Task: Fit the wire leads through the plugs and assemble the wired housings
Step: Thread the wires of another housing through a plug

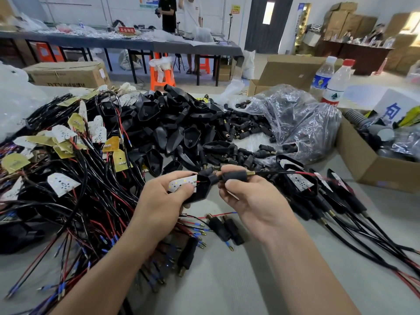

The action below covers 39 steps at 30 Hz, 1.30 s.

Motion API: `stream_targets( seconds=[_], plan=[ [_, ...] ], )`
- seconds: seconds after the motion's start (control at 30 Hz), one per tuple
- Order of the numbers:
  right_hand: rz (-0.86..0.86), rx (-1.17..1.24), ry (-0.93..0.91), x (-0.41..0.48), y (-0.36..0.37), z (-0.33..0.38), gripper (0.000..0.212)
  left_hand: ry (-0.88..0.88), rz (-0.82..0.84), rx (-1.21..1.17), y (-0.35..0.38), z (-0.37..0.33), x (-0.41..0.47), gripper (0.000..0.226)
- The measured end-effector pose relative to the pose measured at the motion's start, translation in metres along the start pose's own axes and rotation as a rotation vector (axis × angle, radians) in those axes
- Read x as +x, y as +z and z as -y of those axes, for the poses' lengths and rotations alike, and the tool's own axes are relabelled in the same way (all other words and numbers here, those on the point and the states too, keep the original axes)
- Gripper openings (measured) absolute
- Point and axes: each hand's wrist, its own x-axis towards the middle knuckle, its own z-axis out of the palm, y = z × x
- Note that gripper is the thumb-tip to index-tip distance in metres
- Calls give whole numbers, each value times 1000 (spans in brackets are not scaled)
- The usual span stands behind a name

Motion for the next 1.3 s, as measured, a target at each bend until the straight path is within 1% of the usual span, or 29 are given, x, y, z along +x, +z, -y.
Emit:
stream_targets(
  seconds=[0.07,0.17,0.27,0.33,0.4,0.5,0.6,0.73,1.0,1.17,1.3],
  plan=[
    [1,24,4,1,-2,3,33,34,-6,40,-1,-1,-1,41],
    [-43,74,-5,2,-6,4,20,82,-54,143,-3,0,-3,34],
    [-79,7,-43,3,-6,2,17,92,-70,176,-3,1,-4,30],
    [-49,-27,-89,4,-8,1,23,108,-58,175,-4,-1,-5,29],
    [22,-42,-126,3,-8,1,34,126,-32,182,-6,-3,-5,29],
    [108,-29,-122,2,-9,1,50,144,-5,200,-6,-1,-5,30],
    [156,-18,-98,2,-11,1,54,161,-1,195,-7,0,-4,31],
    [189,-9,-58,1,-13,3,50,186,-11,170,-7,0,-4,35],
    [210,-17,-10,0,-15,2,45,150,-27,153,-6,3,-5,29],
    [236,-24,17,0,-17,2,40,153,-29,212,-8,6,-7,24],
    [250,-47,26,-1,-21,4,34,145,-12,227,-4,6,-8,24]
  ],
)
